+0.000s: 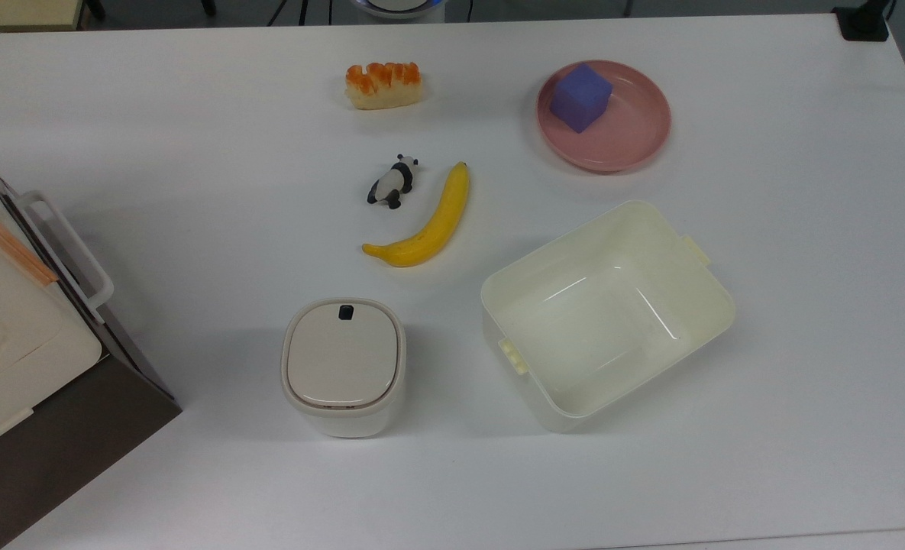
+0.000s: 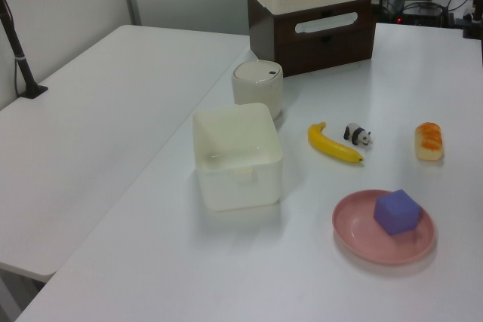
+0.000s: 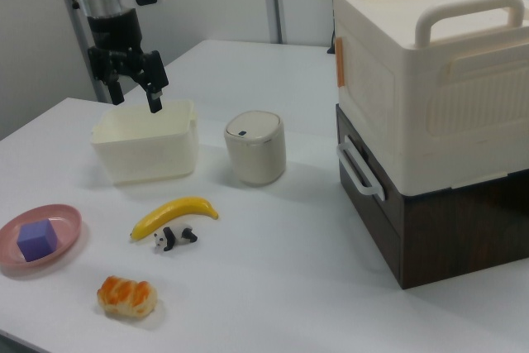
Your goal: Slide open the drawer
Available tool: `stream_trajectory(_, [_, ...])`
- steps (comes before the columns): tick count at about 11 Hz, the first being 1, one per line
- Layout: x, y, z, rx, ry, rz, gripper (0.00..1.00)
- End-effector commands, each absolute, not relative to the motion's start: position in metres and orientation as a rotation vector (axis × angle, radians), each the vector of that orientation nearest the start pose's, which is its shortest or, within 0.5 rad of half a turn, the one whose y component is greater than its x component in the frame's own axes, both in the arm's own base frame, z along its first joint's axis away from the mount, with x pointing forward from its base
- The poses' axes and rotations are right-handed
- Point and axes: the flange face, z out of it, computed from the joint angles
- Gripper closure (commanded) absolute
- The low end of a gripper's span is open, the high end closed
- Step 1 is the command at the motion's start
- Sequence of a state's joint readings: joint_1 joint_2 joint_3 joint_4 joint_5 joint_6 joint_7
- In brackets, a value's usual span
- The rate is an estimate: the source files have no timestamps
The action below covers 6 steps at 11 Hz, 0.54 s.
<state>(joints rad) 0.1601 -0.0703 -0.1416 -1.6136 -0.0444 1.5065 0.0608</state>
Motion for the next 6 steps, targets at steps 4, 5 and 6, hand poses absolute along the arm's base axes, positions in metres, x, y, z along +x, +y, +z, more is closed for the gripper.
stream_trajectory(4, [0.5172,0.0050,0.6368,-3.163,0.032,0.121,0.00])
stream_trajectory(5, [0.5173,0.0058,0.6382,-3.163,0.024,0.117,0.00])
stream_trajectory(6, [0.5181,0.0051,0.6377,-3.163,0.019,0.114,0.00])
